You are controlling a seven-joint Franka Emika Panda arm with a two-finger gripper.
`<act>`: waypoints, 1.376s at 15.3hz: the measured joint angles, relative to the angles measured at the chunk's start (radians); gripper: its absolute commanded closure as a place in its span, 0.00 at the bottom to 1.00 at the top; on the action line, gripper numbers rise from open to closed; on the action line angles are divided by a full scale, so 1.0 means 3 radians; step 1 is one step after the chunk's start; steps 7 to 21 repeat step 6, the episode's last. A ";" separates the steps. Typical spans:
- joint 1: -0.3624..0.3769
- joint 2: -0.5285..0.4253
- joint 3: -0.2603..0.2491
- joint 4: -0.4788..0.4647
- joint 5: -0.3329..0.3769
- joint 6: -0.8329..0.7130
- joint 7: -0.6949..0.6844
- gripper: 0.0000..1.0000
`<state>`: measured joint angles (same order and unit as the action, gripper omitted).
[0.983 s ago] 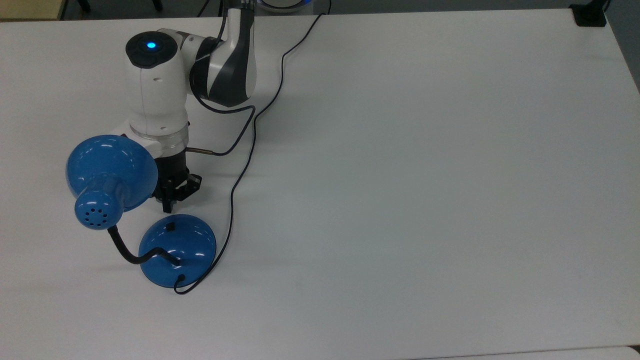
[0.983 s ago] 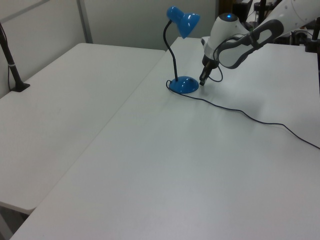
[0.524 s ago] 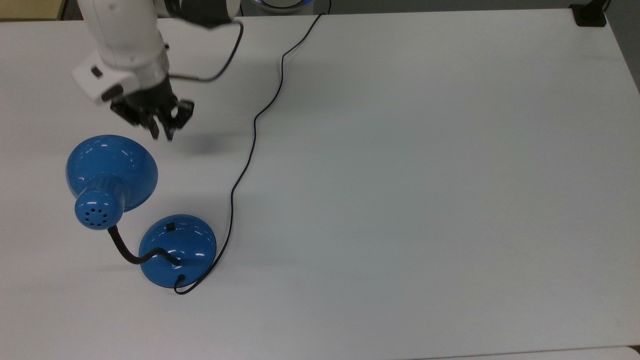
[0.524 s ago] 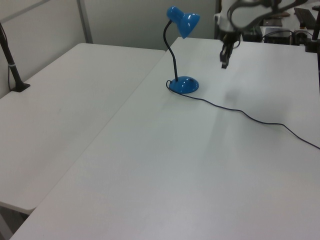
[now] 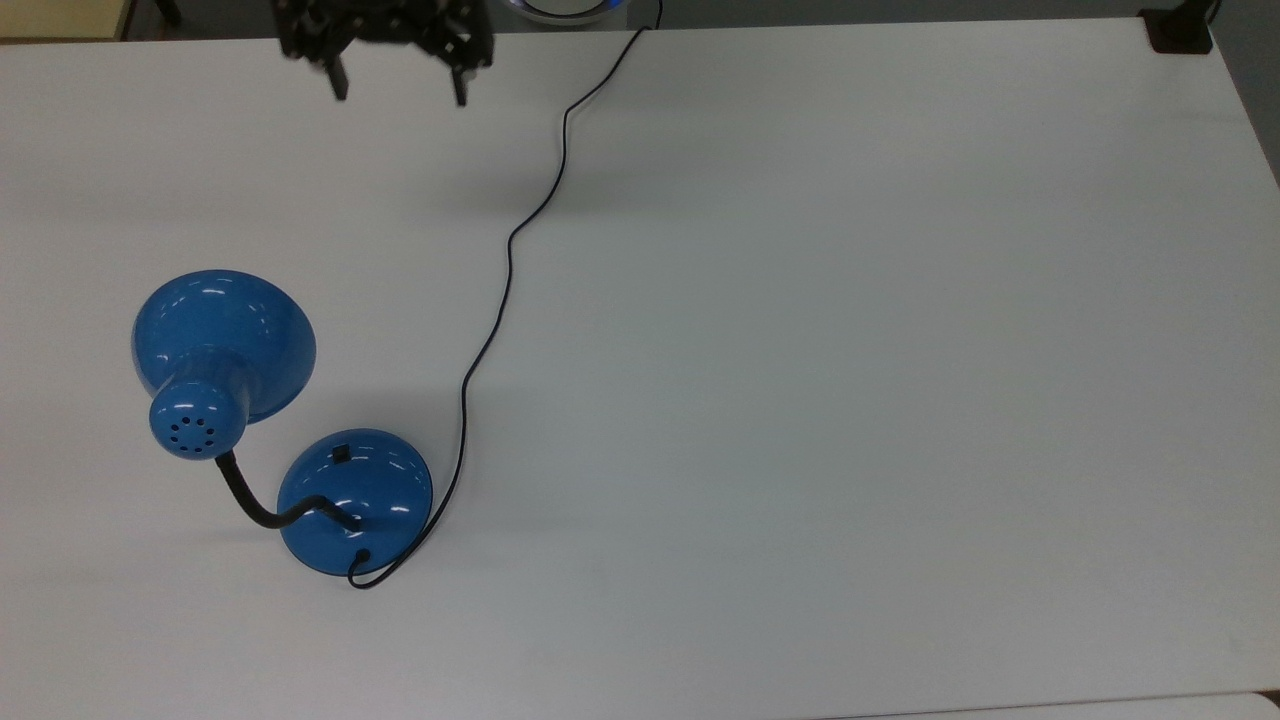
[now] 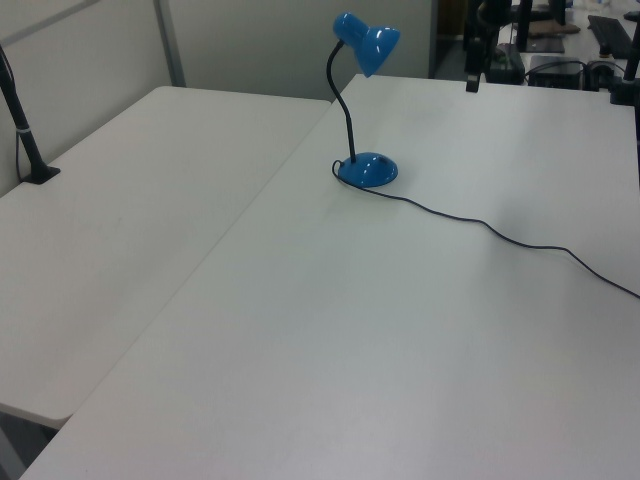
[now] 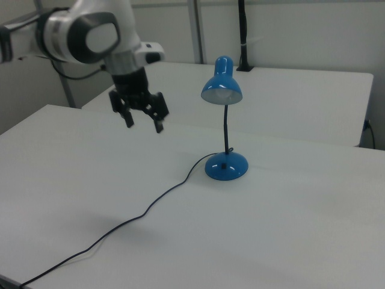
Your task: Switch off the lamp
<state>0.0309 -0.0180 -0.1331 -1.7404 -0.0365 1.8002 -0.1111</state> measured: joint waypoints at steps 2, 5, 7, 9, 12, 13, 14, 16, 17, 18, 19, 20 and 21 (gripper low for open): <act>0.0129 -0.0107 -0.0022 -0.0001 0.0011 -0.0080 0.0056 0.00; 0.0241 -0.0127 -0.0033 -0.0007 0.0025 -0.0110 0.0074 0.00; 0.0250 -0.0120 -0.0035 -0.0006 0.0025 -0.0110 0.0074 0.00; 0.0250 -0.0120 -0.0035 -0.0006 0.0025 -0.0110 0.0074 0.00; 0.0250 -0.0120 -0.0035 -0.0006 0.0025 -0.0110 0.0074 0.00; 0.0250 -0.0120 -0.0035 -0.0006 0.0025 -0.0110 0.0074 0.00; 0.0250 -0.0120 -0.0035 -0.0006 0.0025 -0.0110 0.0074 0.00; 0.0250 -0.0120 -0.0035 -0.0006 0.0025 -0.0110 0.0074 0.00; 0.0250 -0.0120 -0.0035 -0.0006 0.0025 -0.0110 0.0074 0.00; 0.0250 -0.0120 -0.0035 -0.0006 0.0025 -0.0110 0.0074 0.00; 0.0250 -0.0120 -0.0035 -0.0006 0.0025 -0.0110 0.0074 0.00; 0.0250 -0.0120 -0.0035 -0.0006 0.0025 -0.0110 0.0074 0.00; 0.0250 -0.0120 -0.0035 -0.0006 0.0025 -0.0110 0.0074 0.00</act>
